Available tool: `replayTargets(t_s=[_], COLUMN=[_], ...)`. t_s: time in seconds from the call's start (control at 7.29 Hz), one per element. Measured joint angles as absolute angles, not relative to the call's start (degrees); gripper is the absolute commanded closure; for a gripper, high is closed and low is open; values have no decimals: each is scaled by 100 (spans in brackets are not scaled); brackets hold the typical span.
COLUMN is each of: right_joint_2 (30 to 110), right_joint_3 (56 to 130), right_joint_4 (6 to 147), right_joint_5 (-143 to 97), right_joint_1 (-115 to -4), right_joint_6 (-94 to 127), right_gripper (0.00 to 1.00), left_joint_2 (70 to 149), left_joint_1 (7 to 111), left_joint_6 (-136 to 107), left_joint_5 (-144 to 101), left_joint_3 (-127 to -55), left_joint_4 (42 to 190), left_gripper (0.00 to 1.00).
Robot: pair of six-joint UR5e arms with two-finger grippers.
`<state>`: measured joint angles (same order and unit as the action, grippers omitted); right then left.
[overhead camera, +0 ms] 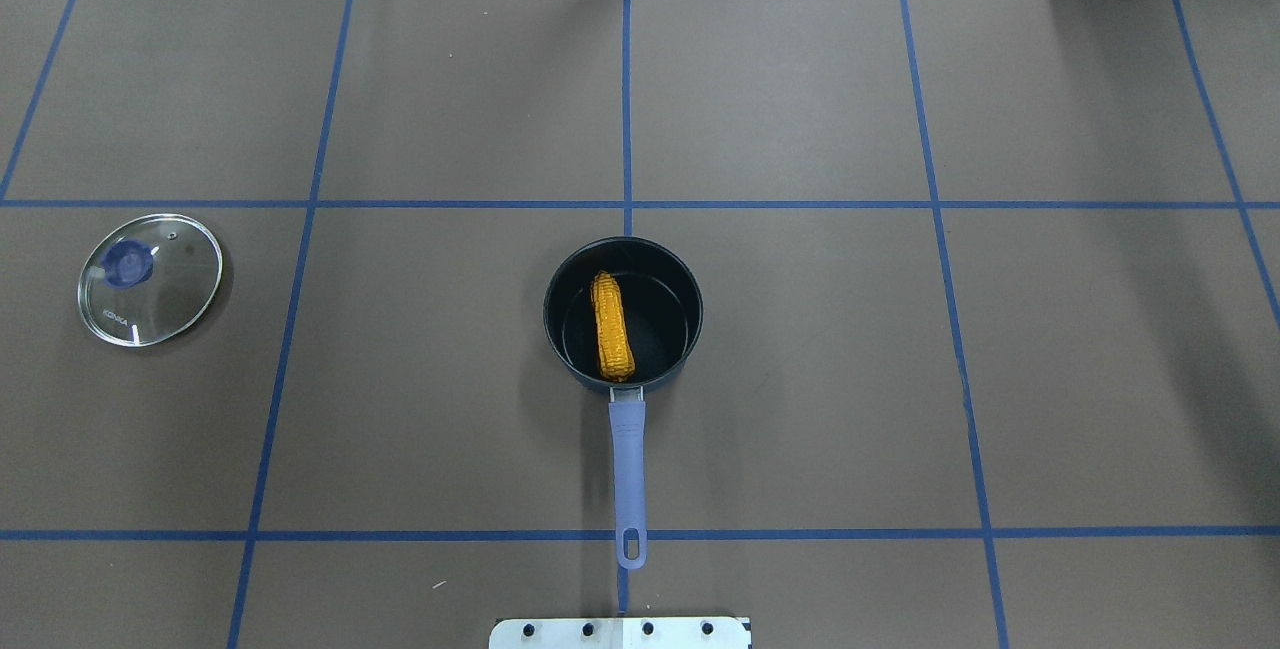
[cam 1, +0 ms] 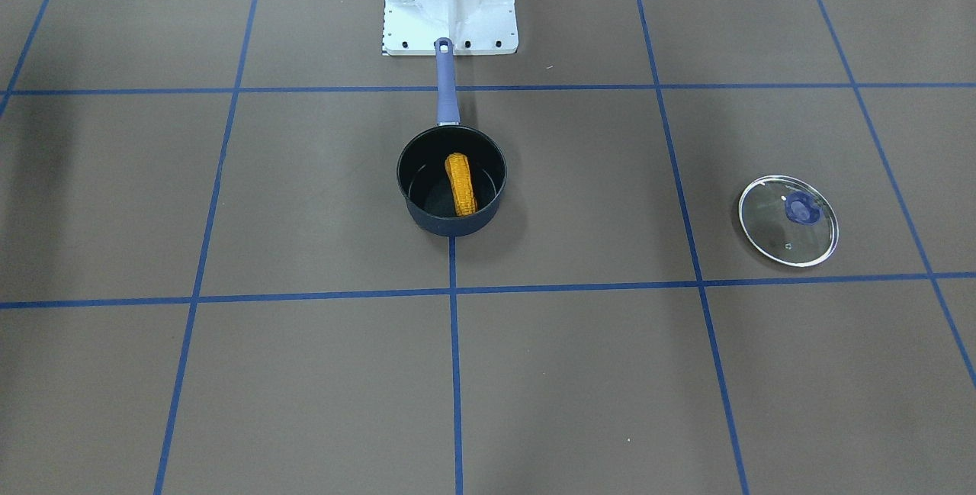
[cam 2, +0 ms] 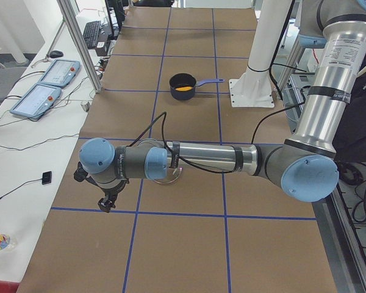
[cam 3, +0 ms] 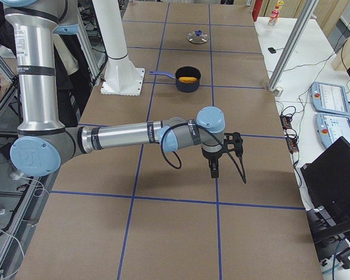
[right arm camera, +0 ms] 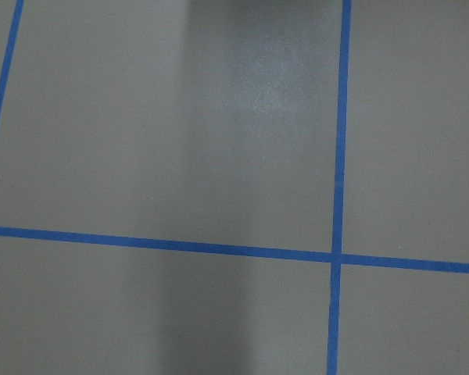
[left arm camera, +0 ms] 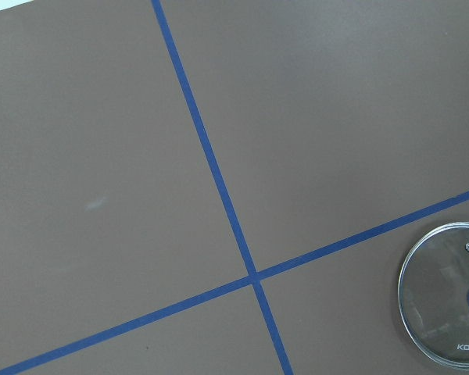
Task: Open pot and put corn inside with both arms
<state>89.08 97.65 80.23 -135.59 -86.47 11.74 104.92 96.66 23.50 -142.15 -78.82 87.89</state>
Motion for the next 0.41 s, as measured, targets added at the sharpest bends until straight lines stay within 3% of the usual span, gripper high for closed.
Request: replayTargets(t_s=[0.41], right_joint_2=[8901], right_joint_3=[9680], right_joint_4=[8007], right_joint_5=[-13582], right_joint_1=[-8651], right_joint_6=[1171], right_gripper=[0], left_joint_2=[10462], left_joint_1=[9672], left_joint_6=[2363], left_joint_5=[-14214], left_joint_3=[-7895], left_joint_4=[8799], left_gripper=[2])
